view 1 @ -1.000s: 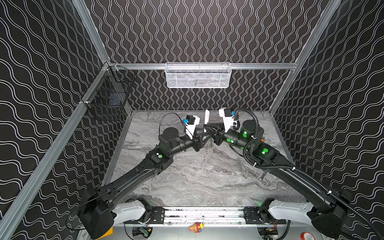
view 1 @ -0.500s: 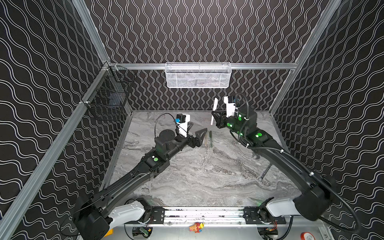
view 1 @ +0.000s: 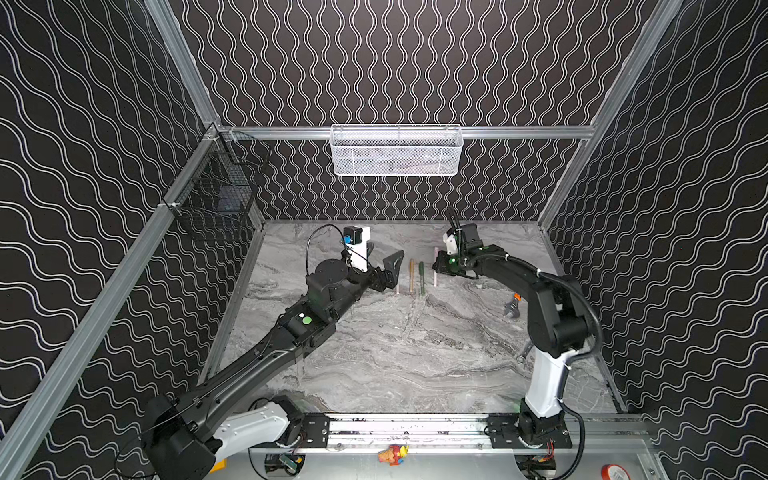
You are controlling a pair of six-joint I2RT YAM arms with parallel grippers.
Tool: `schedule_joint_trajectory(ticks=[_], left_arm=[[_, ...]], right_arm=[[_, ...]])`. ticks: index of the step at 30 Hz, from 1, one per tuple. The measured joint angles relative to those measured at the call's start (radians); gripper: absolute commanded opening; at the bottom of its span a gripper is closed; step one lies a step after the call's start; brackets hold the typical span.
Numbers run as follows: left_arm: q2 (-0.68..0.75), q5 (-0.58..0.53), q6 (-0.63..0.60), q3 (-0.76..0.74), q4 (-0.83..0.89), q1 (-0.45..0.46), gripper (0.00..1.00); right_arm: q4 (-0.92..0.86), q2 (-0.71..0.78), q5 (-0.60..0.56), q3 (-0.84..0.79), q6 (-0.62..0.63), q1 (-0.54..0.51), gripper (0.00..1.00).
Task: Insert the pens into the pen caps
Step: 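Carry the capped pen with the right gripper down beside the green marker, then open the right gripper to release the capped pen on the table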
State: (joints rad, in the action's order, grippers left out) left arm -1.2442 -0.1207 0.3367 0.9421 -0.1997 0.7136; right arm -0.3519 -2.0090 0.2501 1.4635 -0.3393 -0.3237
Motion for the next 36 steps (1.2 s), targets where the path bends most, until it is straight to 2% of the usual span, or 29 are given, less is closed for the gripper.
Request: schedule_joint_trajectory(ticks=[11,14,23,36], left_arm=[[-0.005,-0.001,-0.001,0.000,0.001,0.000,0.90],[-0.002,-0.001,-0.001,0.000,0.001,0.000,0.90],[-0.001,0.002,-0.002,-0.001,0.000,0.000,0.90],[-0.001,0.000,-0.004,-0.002,0.000,0.000,0.89]], right_arm=[[-0.048,-0.153,0.045,0.086,-0.016,0.012,0.12],[-0.059,-0.174,0.050,0.104,-0.019,0.013,0.16],[-0.056,-0.185,0.061,0.109,-0.045,0.017,0.18],[-0.037,-0.153,0.046,0.077,-0.087,0.018,0.27]])
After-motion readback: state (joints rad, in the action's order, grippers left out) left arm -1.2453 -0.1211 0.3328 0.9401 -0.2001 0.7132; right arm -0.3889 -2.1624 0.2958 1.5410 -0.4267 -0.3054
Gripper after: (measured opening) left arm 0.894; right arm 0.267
